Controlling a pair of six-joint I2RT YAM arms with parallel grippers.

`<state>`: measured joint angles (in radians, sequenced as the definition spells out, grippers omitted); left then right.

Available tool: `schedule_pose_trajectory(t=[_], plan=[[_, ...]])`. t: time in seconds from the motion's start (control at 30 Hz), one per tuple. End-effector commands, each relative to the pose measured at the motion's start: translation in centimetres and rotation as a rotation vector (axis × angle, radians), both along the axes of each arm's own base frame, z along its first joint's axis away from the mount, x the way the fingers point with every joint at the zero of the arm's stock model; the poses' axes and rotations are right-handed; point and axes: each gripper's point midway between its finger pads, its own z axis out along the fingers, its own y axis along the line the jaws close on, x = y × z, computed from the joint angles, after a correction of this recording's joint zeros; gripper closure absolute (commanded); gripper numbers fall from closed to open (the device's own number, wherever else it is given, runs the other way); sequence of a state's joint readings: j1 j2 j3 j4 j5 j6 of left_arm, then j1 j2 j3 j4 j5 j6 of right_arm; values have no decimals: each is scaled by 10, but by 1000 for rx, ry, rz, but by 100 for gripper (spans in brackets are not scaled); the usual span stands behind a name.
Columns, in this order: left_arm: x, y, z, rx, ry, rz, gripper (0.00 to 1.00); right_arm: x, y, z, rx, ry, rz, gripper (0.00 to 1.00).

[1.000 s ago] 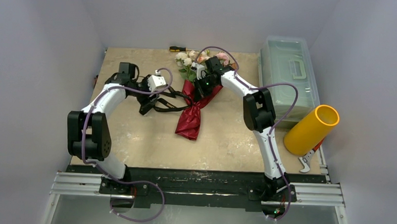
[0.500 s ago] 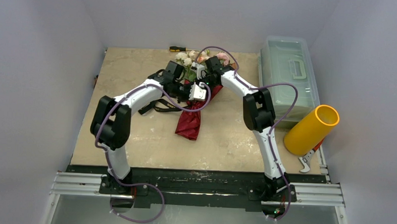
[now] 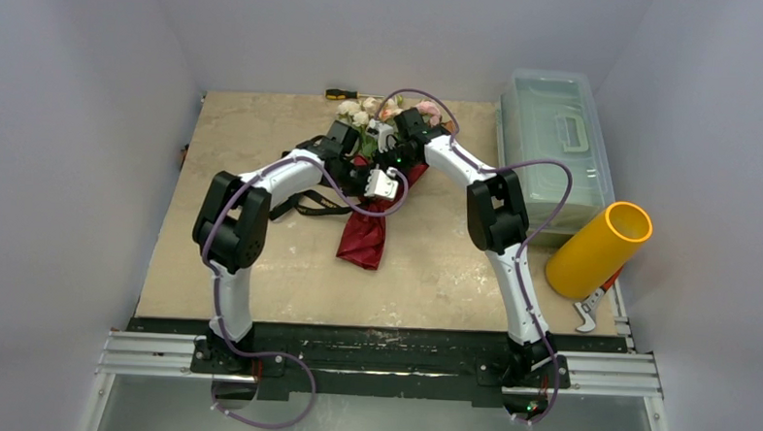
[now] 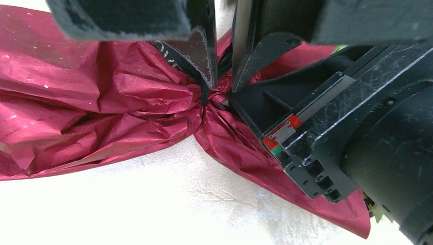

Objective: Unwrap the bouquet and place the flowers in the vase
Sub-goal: Untie the ribbon from the wrapping paper.

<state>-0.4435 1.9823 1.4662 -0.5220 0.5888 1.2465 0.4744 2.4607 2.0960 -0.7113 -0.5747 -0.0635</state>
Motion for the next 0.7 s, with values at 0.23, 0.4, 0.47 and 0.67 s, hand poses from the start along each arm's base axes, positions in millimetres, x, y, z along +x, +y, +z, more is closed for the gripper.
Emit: schedule_pose_trajectory(t=[0.23, 0.4, 0.47, 0.67], plan=[[-1, -6, -3, -1, -8, -61, 78, -8, -37, -57, -172, 72, -34, 100], [-4, -5, -11, 32, -2, -66, 77, -8, -38, -58, -174, 71, -37, 100], [2, -2, -19, 63, 6, -35, 77, -6, -38, -58, -174, 68, -38, 100], [0, 12, -52, 202, 18, -63, 78, -6, -40, -59, -177, 72, -42, 100]])
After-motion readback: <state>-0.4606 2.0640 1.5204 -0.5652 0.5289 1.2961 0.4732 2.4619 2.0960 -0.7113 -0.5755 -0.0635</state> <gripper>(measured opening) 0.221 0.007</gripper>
